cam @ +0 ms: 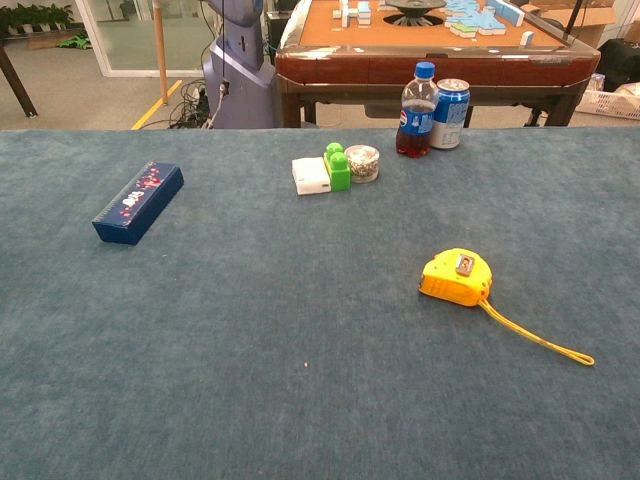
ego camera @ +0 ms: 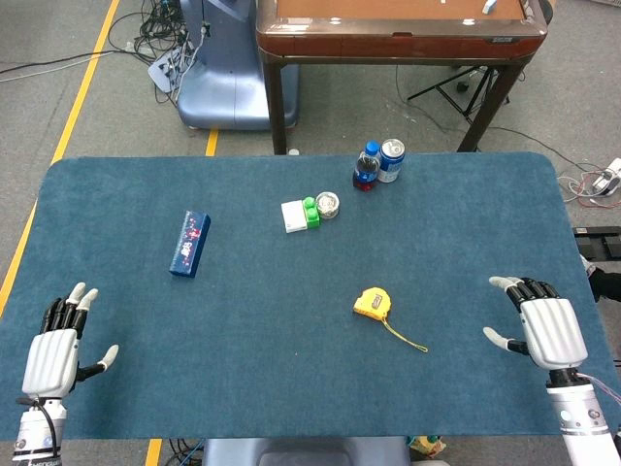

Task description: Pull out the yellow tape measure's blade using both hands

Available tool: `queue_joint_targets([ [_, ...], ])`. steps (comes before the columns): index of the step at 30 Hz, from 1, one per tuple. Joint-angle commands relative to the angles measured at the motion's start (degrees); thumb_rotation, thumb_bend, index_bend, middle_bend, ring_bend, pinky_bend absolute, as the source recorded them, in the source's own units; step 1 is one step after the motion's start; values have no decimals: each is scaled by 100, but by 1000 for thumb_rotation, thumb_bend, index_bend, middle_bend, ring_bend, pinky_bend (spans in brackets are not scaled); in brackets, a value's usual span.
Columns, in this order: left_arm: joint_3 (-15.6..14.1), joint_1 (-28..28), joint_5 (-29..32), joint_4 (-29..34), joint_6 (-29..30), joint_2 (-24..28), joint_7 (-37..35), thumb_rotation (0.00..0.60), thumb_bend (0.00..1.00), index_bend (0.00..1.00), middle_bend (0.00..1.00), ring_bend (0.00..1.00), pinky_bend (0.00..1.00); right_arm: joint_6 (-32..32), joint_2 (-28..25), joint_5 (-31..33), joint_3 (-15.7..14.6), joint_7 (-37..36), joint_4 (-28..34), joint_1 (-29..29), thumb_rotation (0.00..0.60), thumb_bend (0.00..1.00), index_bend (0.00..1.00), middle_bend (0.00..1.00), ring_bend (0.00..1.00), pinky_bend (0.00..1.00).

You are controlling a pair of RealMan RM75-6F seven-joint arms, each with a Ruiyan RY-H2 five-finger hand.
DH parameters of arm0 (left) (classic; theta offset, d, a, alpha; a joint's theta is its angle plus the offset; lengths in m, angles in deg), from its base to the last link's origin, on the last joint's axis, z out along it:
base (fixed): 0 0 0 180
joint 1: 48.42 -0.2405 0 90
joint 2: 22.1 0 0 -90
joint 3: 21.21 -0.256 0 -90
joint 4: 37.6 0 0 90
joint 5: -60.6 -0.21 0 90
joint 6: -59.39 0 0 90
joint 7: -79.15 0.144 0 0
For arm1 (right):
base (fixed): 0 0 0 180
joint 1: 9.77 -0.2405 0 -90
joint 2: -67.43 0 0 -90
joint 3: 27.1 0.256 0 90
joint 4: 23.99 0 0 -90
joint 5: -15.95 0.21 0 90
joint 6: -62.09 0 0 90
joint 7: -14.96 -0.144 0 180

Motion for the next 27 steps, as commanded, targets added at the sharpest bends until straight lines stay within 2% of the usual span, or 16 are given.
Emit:
queue_joint_targets([
  [1,19,16,3,-39,-42,-37,-25,600,219,84,0,0,0,34,53,59,51,113,52,2,600,197,295,355,297,314],
  [6,16,14,-1,-60,-97,-53,-90,600,220,84,0,0,0,140,224,468,196,521,323,-5,600,197,295,357,299,314],
  [14,9,-17,-72,-54,-97,-10,-202,600,220,84,0,0,0,950,691,1268,400,1361,691,-469,600,188,280,331,300,313],
  [19,-10,-54,-107,9,-85,50,-258,600,220,84,0,0,0,1619,994,1919,502,1957,779,-935,600,174,169,272,276,309],
  [22,-16,-76,-124,47,-76,80,-299,600,219,84,0,0,0,1866,1257,2290,610,2309,712,-1236,600,158,127,251,264,306],
  [27,-31,-111,-162,79,-52,116,-338,600,219,84,0,0,0,2175,1698,2818,783,2703,441,-1714,600,158,127,246,261,306],
])
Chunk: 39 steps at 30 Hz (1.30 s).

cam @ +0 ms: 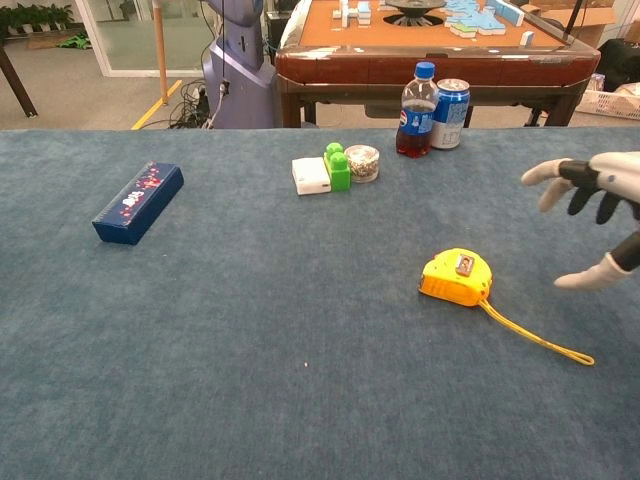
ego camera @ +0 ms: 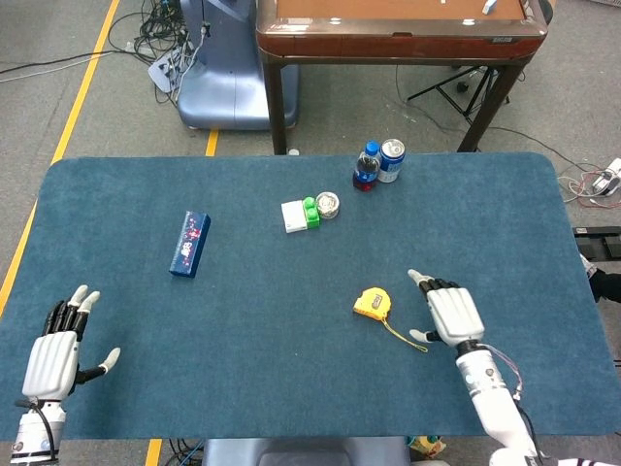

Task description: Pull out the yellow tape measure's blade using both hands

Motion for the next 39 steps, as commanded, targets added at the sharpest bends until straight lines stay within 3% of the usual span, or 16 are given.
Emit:
queue_joint_targets([
  [1,-10,-22,-15,16,16,19,-17,600,219,84,0,0,0,274,361,399,152,340,-249,-389,600,158,127,246,261,306],
  [10,-35,-105,-41,104,68,103,-103,600,219,84,0,0,0,570,965,1178,286,702,-829,-1022,600,158,127,246,260,306],
  [20,-41,-142,-27,138,29,159,-203,600,220,84,0,0,0,645,1500,1606,287,895,-1584,-1518,600,159,127,248,261,306],
  [33,-55,-234,-6,116,63,151,-302,600,219,84,0,0,0,712,1270,1849,-17,976,-1704,-1671,600,238,128,274,262,306],
  [39,-39,-225,2,151,31,142,-253,600,219,84,0,0,0,992,1131,1772,-94,731,-1701,-1751,600,303,185,291,262,307],
])
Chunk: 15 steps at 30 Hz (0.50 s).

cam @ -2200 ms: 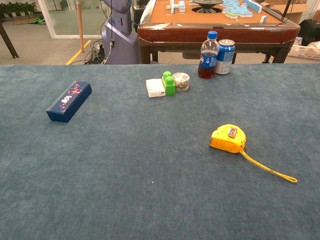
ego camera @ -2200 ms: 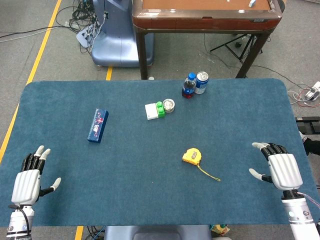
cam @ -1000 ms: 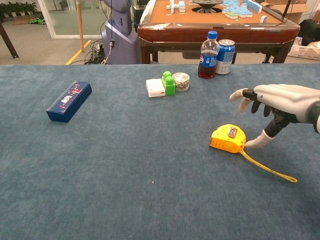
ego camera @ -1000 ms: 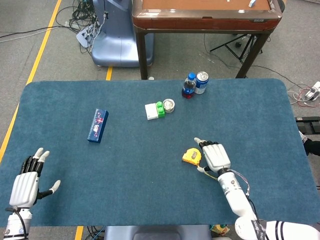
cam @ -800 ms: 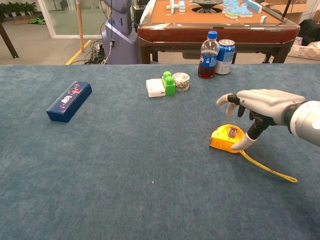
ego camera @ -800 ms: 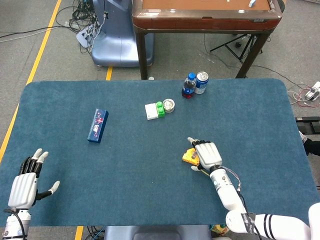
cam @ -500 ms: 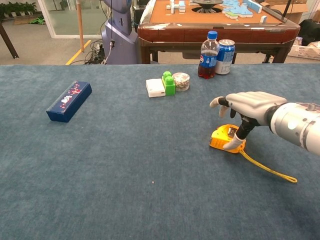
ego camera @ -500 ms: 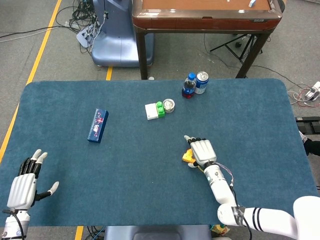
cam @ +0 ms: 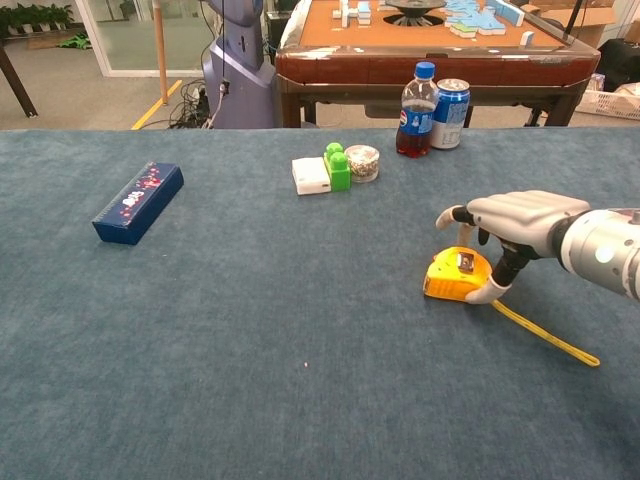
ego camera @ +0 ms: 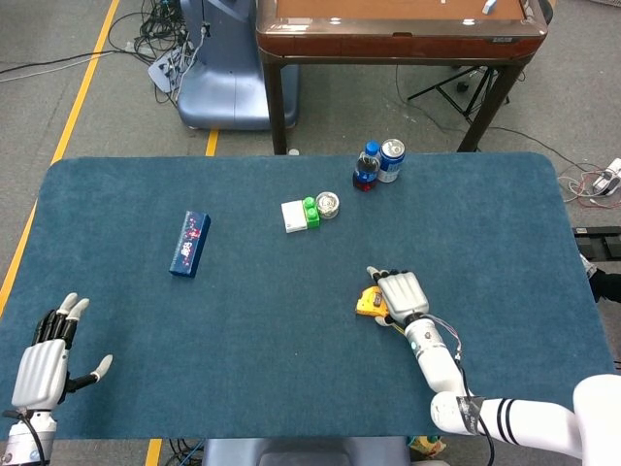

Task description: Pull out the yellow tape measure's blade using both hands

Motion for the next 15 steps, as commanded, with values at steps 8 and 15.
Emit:
queue_joint_targets([
  [8,25,-14,59,88,-15,11,77,600,219,84,0,0,0,230,-90,-32,-158,-194,8,-157,600,358,217,327,265,306],
  [15,41,-11,107,119,-65,36,61,600,218,84,0,0,0,168,-96,-104,-207,-358,35,-184,600,473,295,373,298,307],
])
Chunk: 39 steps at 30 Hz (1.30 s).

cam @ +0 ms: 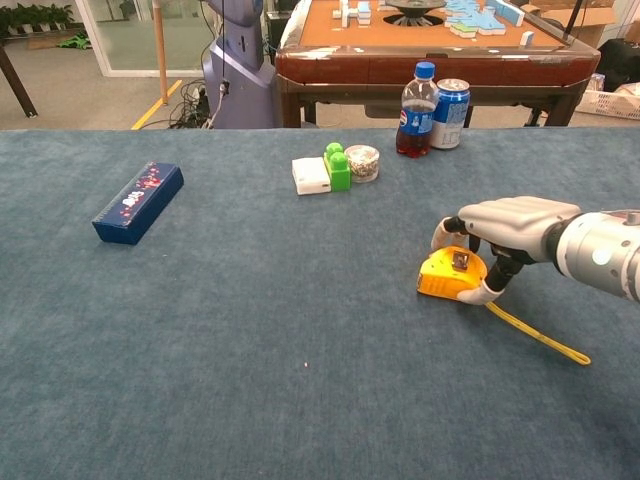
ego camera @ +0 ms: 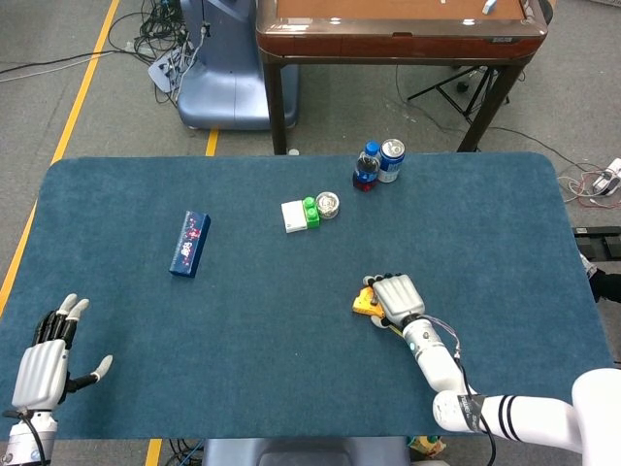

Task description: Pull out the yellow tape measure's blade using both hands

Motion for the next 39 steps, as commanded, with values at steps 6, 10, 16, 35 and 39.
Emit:
queue_joint_targets([
  [6,155,244,80,56,-358,157,-153,600,219,84,0,0,0,-26,-65,-318,74,-396,115,-11,600,754,459,499,399,308],
  [10,319,493,156,116,-660,296,-203,600,220,84,0,0,0,-12,-186,-300,232,-477,350,-115,600,789,503,539,435,308],
  [16,682,1003,443,191,-1250,391,-358,600,219,85,0,0,0,69,-455,-83,566,-377,862,-471,600,791,518,550,449,308],
  [35,1331,2314,1421,4,-2585,-116,-931,600,220,84,0,0,0,-514,-512,2229,1188,642,1517,-2222,600,792,527,562,459,308],
  [39,1418,2505,1729,-94,-2616,-369,-831,600,220,40,0,0,0,-835,-282,2358,1284,619,1441,-2404,600,792,530,563,460,308],
])
